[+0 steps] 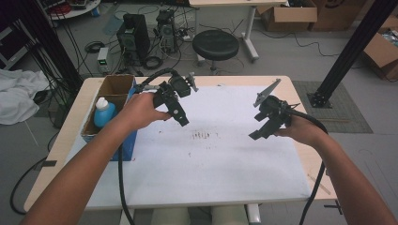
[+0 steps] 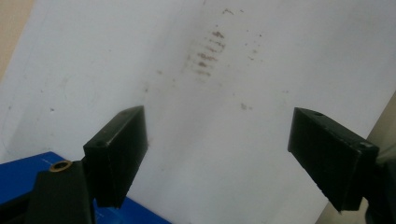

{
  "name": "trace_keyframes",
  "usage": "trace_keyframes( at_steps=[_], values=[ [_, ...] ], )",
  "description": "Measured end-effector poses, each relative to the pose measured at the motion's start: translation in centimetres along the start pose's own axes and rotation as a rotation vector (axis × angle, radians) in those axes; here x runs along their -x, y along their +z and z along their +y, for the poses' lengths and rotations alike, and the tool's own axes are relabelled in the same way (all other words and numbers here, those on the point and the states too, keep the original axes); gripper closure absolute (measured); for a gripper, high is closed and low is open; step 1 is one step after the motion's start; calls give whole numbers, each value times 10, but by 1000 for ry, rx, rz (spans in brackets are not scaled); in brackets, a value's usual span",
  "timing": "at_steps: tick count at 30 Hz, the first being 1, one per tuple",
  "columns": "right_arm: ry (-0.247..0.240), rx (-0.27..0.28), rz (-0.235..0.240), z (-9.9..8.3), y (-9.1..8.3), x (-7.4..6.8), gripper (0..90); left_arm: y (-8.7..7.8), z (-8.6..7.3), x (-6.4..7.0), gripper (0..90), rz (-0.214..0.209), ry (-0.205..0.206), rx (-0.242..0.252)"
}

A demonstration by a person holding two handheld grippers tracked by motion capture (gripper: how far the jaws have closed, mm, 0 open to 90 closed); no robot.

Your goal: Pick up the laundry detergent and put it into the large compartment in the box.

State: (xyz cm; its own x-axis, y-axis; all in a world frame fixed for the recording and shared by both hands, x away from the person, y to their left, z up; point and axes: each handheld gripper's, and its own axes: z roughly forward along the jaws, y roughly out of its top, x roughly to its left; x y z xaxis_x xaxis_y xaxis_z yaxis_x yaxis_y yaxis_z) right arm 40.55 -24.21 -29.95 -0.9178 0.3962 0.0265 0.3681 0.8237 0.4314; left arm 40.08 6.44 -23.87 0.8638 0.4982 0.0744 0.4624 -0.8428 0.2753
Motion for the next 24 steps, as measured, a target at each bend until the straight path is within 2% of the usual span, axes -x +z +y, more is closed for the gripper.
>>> trace_keyframes(
  at_steps=[24],
  values=[
    [2,-4,1,2,1,-1,186,1,-1,-4,210,-11,-3,-1]
  ],
)
